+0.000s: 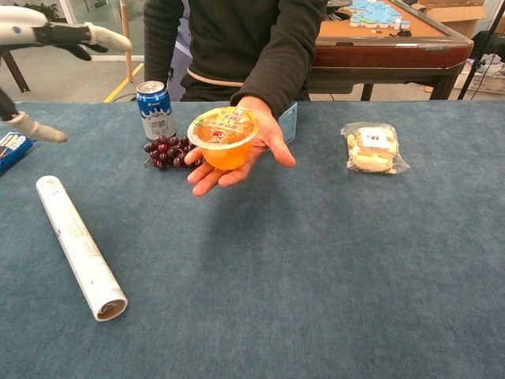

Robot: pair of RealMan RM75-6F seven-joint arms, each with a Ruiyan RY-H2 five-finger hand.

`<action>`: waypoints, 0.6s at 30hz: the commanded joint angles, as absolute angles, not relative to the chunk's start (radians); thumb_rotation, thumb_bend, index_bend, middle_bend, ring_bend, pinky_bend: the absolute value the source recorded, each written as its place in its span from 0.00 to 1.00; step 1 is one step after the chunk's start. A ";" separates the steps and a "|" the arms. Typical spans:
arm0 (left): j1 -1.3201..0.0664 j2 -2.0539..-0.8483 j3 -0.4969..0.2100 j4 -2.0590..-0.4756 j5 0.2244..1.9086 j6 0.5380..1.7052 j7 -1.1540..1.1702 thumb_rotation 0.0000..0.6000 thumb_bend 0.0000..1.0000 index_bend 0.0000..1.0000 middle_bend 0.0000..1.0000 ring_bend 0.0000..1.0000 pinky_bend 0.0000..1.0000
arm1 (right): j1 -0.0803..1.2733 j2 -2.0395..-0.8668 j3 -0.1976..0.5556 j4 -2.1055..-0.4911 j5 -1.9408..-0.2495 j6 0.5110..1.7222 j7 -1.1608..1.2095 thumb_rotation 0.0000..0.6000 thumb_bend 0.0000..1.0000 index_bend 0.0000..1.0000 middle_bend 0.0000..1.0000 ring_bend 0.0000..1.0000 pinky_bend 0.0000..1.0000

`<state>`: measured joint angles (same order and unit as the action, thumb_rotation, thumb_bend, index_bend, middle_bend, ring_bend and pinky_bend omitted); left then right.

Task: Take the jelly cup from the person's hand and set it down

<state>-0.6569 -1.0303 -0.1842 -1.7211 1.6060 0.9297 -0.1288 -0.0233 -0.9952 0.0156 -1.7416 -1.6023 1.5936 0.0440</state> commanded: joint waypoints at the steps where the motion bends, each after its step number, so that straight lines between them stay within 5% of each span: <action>1: -0.735 -1.064 -0.210 -1.702 1.607 0.861 -0.137 1.00 0.14 0.00 0.00 0.00 0.07 | -0.024 -0.996 0.015 -1.740 -1.601 1.592 0.045 1.00 0.05 0.02 0.01 0.00 0.06; 18: -1.013 -1.191 -0.252 -1.627 1.421 0.570 -0.028 1.00 0.14 0.00 0.00 0.00 0.07 | -0.031 -0.994 0.012 -1.728 -1.596 1.592 0.059 1.00 0.05 0.02 0.01 0.00 0.06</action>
<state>-0.9951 -1.1750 -0.2497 -1.6421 1.4393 0.5876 -0.0442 -0.0313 -0.9941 0.0120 -1.7284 -1.5958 1.5917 0.0587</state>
